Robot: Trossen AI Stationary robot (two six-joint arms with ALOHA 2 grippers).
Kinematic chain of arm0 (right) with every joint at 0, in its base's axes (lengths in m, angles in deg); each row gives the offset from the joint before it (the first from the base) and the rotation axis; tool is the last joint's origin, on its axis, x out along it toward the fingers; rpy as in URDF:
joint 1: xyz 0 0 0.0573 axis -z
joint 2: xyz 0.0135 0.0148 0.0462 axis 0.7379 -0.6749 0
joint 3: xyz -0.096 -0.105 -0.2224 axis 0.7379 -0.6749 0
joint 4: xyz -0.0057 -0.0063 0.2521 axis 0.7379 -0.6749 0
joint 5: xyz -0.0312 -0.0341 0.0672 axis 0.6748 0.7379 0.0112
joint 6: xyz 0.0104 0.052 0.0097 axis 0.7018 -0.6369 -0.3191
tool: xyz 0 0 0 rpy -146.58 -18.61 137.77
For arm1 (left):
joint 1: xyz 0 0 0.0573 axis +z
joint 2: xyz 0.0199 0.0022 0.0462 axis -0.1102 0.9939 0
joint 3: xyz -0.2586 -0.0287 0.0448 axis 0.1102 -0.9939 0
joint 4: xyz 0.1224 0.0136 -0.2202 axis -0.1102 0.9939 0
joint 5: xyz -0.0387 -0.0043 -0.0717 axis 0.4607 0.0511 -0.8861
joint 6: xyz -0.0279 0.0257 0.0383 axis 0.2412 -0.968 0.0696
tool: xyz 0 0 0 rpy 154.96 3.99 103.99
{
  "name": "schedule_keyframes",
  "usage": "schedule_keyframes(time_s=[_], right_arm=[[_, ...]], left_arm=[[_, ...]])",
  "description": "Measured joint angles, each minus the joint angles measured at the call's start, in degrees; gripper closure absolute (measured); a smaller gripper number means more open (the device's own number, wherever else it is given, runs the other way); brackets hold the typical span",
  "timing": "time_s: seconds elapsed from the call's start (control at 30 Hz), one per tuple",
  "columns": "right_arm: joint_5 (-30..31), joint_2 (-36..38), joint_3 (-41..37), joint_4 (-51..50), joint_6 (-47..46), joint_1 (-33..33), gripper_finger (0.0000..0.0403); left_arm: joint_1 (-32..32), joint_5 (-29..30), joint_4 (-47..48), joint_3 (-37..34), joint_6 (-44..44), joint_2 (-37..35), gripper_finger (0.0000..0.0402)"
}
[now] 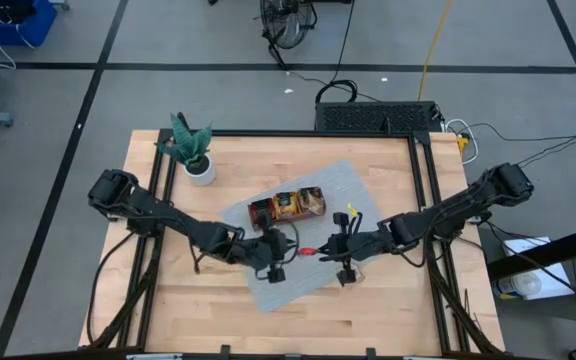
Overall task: Pick & Place Tea
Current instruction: Put the red tea into the left part of the wooden organizer
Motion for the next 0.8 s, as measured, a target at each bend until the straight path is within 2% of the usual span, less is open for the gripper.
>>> schedule_keyframes(time_s=[0.17,0.3,0.4,0.57,0.8], right_arm=[[0.04,-2.19,0.03,0.26,-0.79,0.52,0.0403],[-0.37,-4.52,-0.09,0.35,-0.33,1.28,0.0403],[-1.51,-5.27,-0.09,0.95,-0.26,2.17,0.0403],[-2.96,-5.31,-0.09,3.38,0.19,2.66,0.0403],[-4.51,-5.75,-0.09,6.79,1.71,2.7,0.0403]], left_arm=[[1.62,-7.75,-1.2,0.0,1.39,0.0,0.0286],[2.0,-11.88,-5.67,0.0,0.27,0.0,0.0221],[1.85,-13.96,-6.28,0.02,-1.19,0.0,0.0188],[1.94,-14.36,-5.72,0.02,-0.53,0.09,0.0168],[2.84,-13.95,-6.36,0.02,-0.53,0.52,0.0186]])
